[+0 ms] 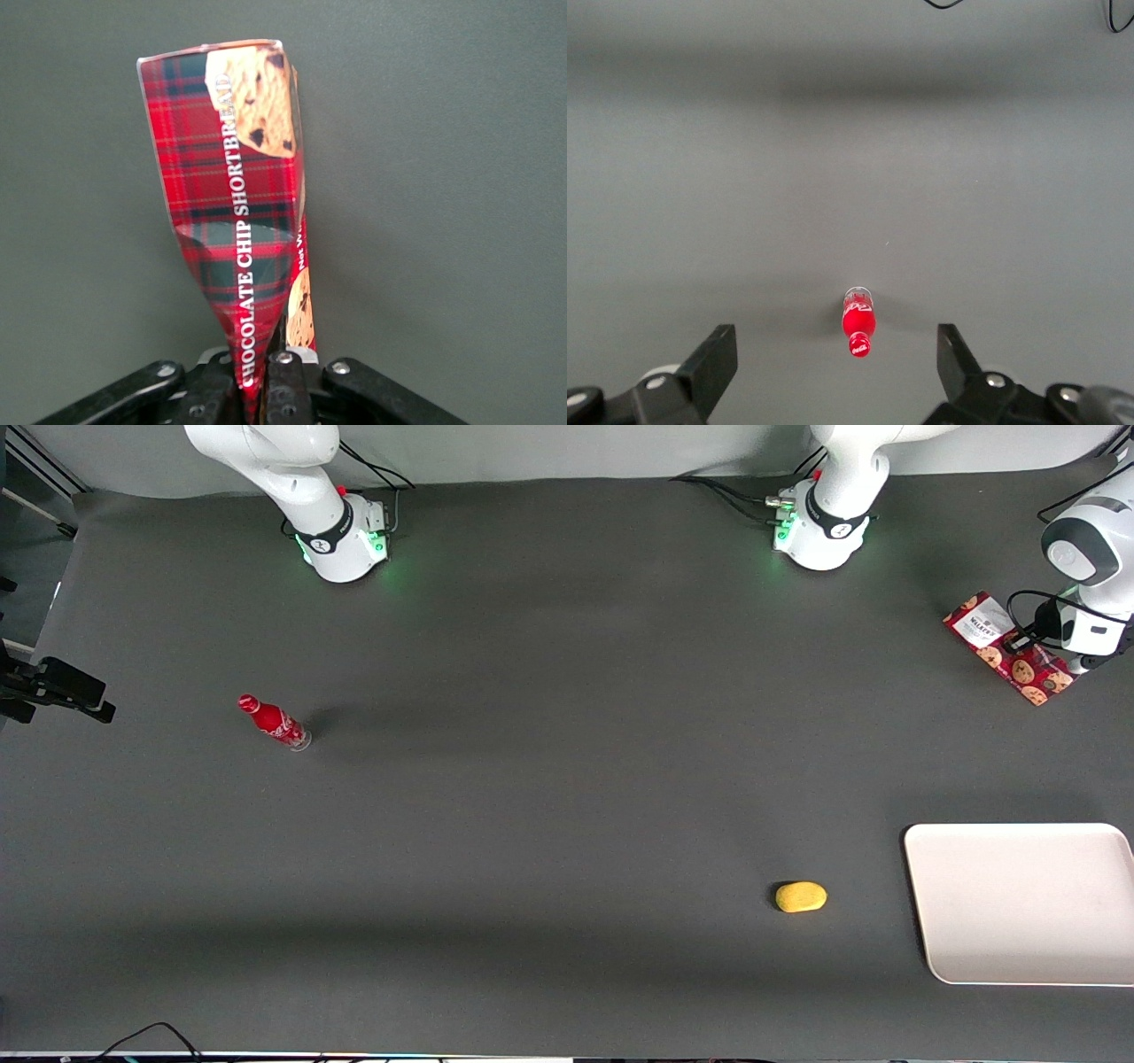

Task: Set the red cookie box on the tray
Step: 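Lift the cookie box upright with the left gripper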

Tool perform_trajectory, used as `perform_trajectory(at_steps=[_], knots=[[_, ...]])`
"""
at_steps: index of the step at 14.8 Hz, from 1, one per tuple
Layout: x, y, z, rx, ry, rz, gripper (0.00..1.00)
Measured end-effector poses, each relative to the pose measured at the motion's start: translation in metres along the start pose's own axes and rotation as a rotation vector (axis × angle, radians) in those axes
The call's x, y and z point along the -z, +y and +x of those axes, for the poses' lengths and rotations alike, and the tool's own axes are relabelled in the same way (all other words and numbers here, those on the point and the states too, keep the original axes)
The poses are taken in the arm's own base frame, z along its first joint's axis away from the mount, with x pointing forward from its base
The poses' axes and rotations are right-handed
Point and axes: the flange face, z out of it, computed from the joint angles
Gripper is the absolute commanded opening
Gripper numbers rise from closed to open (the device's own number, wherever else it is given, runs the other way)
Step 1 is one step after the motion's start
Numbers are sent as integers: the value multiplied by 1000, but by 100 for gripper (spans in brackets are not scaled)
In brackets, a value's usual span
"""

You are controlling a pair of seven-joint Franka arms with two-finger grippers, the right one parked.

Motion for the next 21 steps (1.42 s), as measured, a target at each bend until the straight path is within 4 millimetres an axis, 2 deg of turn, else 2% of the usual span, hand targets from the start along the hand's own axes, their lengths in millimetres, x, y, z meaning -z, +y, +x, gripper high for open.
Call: perform_trajectory(at_steps=[3,5,9,13,16,19,21], knots=[[13,4,13,-68,2,3,0],[42,14,36,-114,-21,0,0],[136,50,84,-200,-2,-3,0],[238,84,114,-283,40,10,0],[300,101,123,-327,78,20,0],[357,116,118,-345,55,3,0],[383,123,119,-350,45,-7,0]])
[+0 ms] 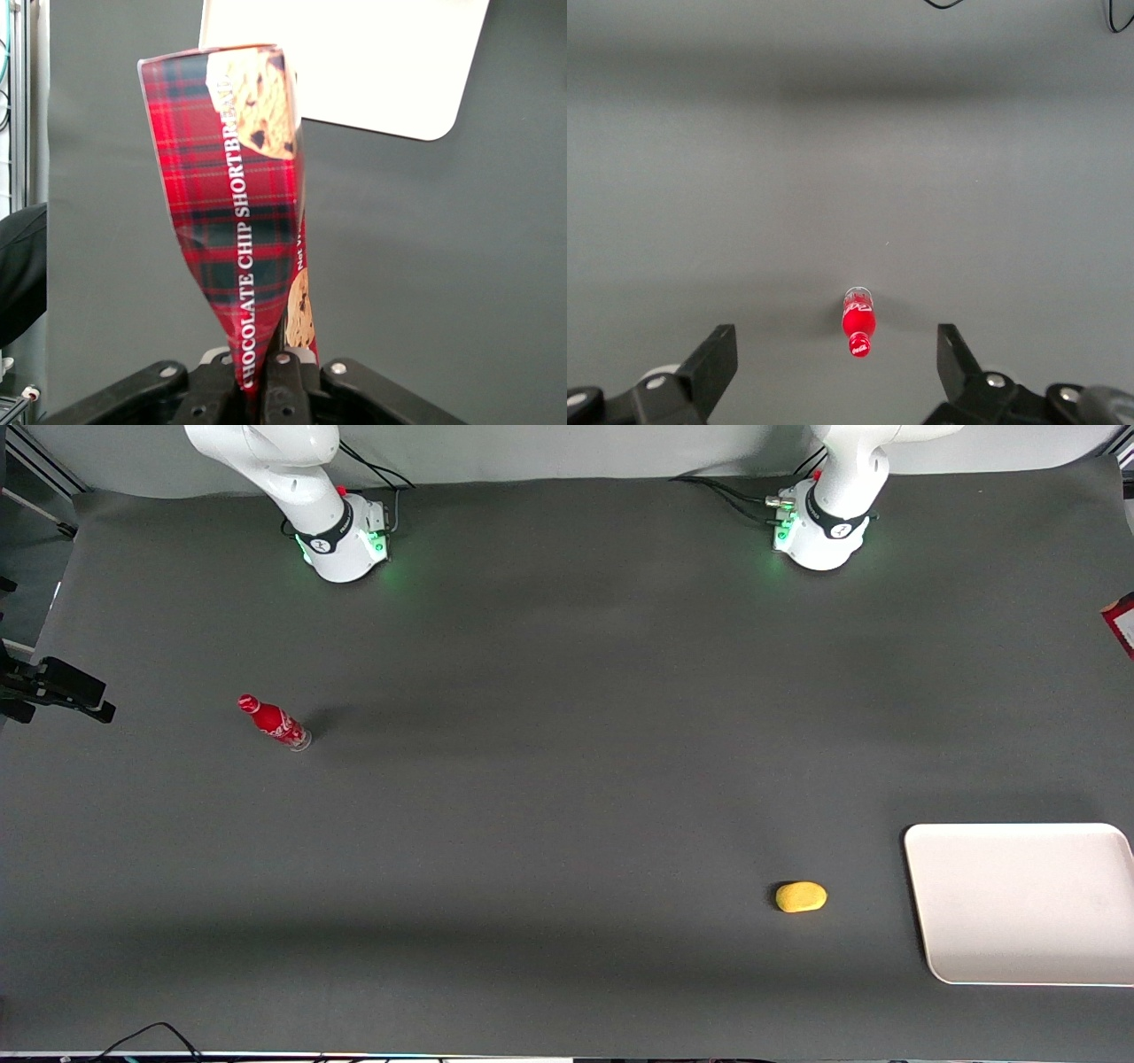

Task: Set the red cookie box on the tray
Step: 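Lift the cookie box upright with the left gripper, then carry the box over the white tray and lower it onto it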

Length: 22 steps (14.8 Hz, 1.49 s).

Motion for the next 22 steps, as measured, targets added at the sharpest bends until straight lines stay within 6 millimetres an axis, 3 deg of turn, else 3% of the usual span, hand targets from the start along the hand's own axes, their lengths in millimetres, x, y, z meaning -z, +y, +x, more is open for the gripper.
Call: perform_trajectory(at_steps=[3,6,10,13,17,22], knots=[[-1,5,30,-55,10,6,0],[-21,5,76,-113,17,13,0],[-54,-17,129,-193,92,-2,0],[-93,-30,158,-218,137,20,0],[-145,-26,188,-241,177,72,0],[-244,-32,213,-308,179,96,0]])
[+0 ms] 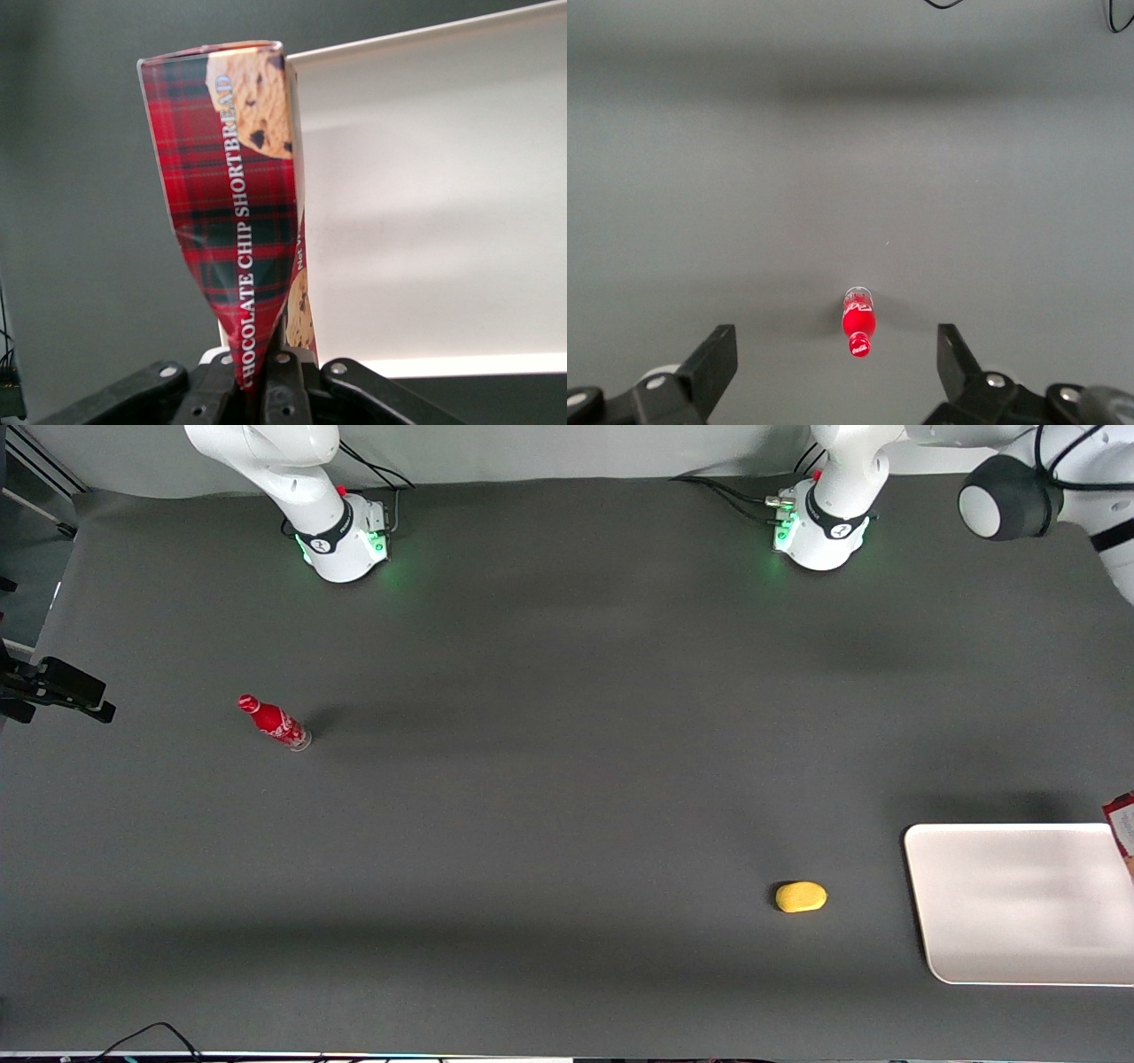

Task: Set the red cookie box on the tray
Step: 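Carry the box over the white tray and lower it onto it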

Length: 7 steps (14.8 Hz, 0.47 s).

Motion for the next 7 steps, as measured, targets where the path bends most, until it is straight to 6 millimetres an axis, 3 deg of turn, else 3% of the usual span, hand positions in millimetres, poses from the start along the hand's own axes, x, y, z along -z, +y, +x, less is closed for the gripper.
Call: perform_trajectory(at_steps=[2,7], knots=[[-23,-5,-1,-4,17,18,0],[-49,1,2,24,51,-11,0]])
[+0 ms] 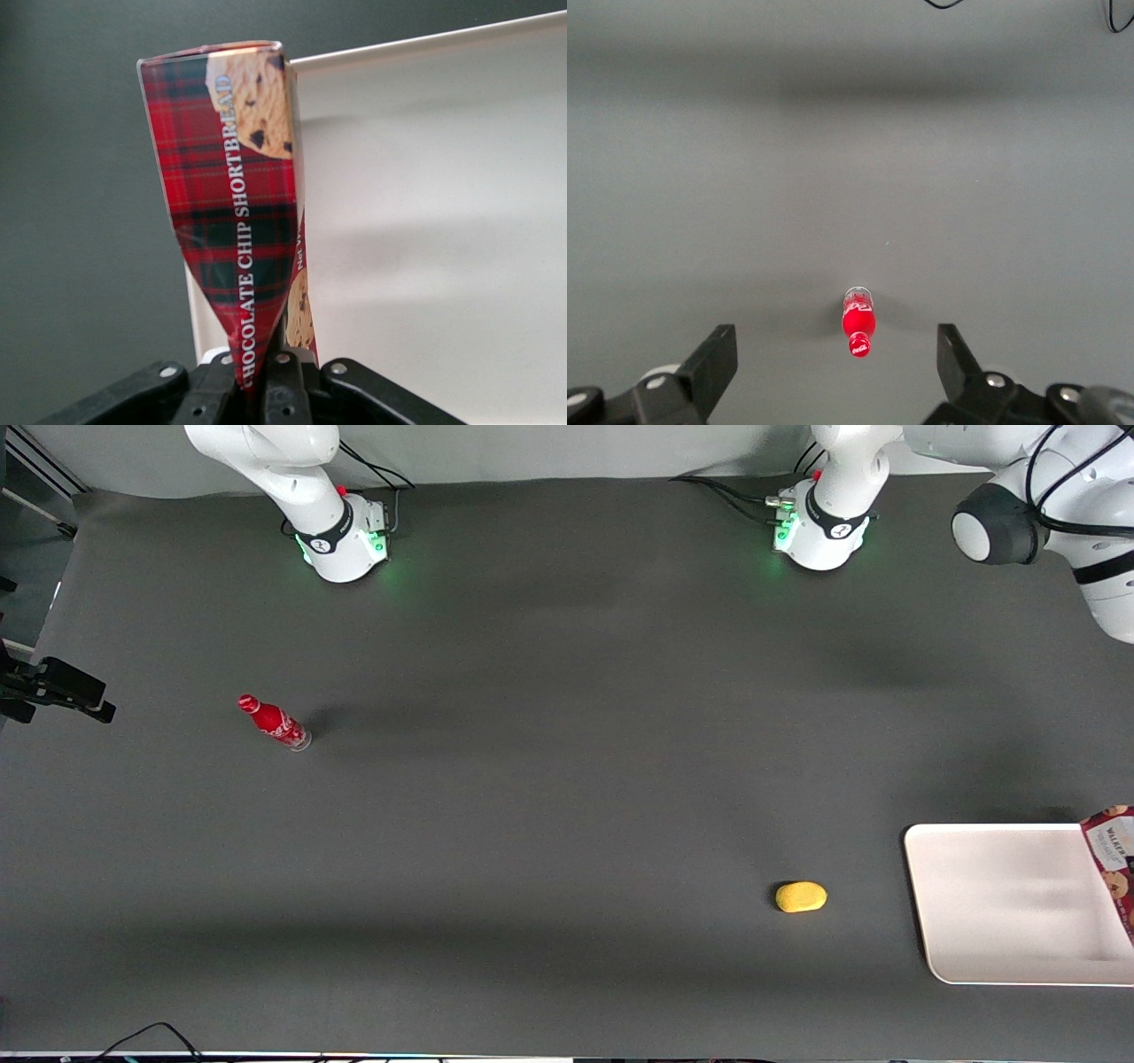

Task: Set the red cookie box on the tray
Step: 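Carry the box over the white tray and lower it onto it, then open the left gripper to release the box on the tray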

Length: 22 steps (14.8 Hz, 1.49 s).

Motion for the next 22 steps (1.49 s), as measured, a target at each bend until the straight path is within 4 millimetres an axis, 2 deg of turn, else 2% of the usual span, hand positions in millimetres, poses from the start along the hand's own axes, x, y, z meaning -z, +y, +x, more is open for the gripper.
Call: perform_trajectory(at_steps=[2,5,7,10,11,15,18,20,22], knots=[[-18,3,-3,29,5,-34,0],[-19,-1,-4,64,13,-42,0],[-19,-3,-5,78,16,-42,55],[-22,-6,-8,87,19,-41,81],[-25,-8,-9,91,17,-40,97],[-32,-13,-13,108,27,-39,100],[-21,-14,-9,113,44,-40,100],[5,-15,-5,117,34,-71,100],[44,-12,-4,135,1,-131,100]])
